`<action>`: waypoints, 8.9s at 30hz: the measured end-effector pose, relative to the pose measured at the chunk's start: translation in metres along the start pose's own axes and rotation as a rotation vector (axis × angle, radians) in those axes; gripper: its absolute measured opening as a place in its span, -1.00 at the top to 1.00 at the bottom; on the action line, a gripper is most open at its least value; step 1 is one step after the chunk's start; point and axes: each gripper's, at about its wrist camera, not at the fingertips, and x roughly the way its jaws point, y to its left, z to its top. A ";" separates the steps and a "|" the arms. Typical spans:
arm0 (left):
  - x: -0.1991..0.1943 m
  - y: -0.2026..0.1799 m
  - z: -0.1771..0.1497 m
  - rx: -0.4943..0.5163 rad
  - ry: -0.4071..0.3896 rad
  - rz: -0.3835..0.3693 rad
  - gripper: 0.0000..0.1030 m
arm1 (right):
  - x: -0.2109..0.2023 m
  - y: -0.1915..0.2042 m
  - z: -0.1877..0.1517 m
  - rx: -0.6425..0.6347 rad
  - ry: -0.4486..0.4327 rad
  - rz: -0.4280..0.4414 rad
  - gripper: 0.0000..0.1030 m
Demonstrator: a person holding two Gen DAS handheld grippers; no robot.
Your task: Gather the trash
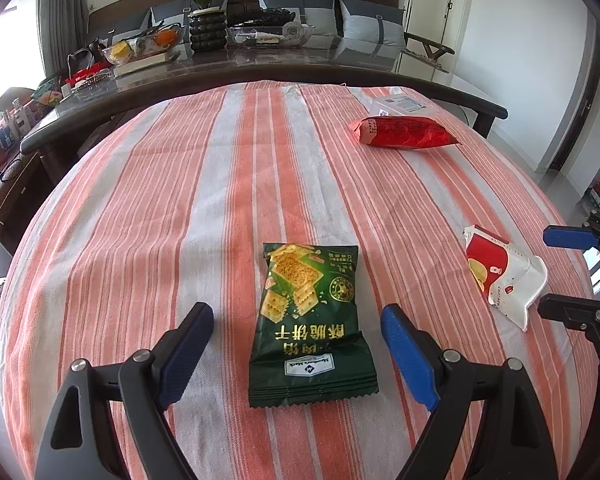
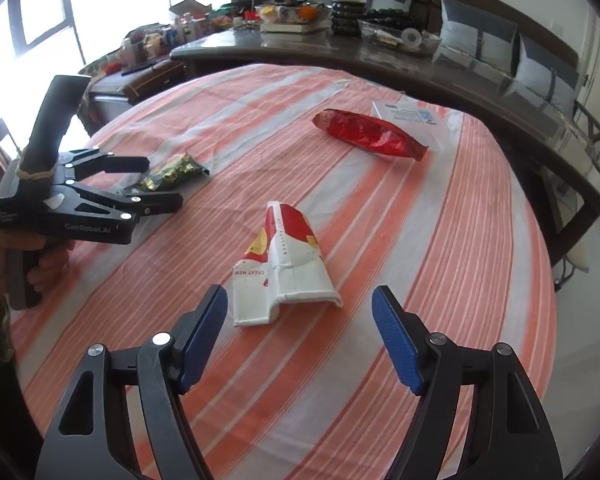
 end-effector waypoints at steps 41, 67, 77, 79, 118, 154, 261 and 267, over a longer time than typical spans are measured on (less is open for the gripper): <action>-0.031 -0.126 -0.017 0.113 0.006 -0.250 0.15 | -0.053 -0.080 -0.059 0.365 0.011 0.023 0.42; 0.018 -0.399 0.025 0.343 0.103 -0.478 0.15 | -0.135 -0.270 -0.218 0.778 0.010 -0.206 0.42; 0.070 -0.444 0.015 0.370 0.184 -0.487 0.15 | -0.114 -0.316 -0.266 0.920 0.077 -0.194 0.41; 0.077 -0.448 0.012 0.375 0.195 -0.485 0.15 | -0.111 -0.320 -0.269 0.924 0.084 -0.196 0.41; -0.010 -0.348 0.008 0.405 -0.005 -0.372 -0.24 | -0.148 -0.289 -0.214 0.701 -0.093 -0.437 -0.78; 0.037 -0.063 0.115 0.350 -0.021 -0.233 -0.24 | -0.007 -0.021 -0.069 0.187 -0.036 -0.131 -0.94; -0.006 -0.019 0.006 -0.047 0.037 -0.126 0.30 | -0.019 -0.062 -0.038 0.310 0.114 -0.123 -0.64; -0.011 -0.016 0.012 -0.060 -0.005 -0.101 -0.29 | -0.026 -0.058 -0.032 0.370 0.128 -0.166 -0.78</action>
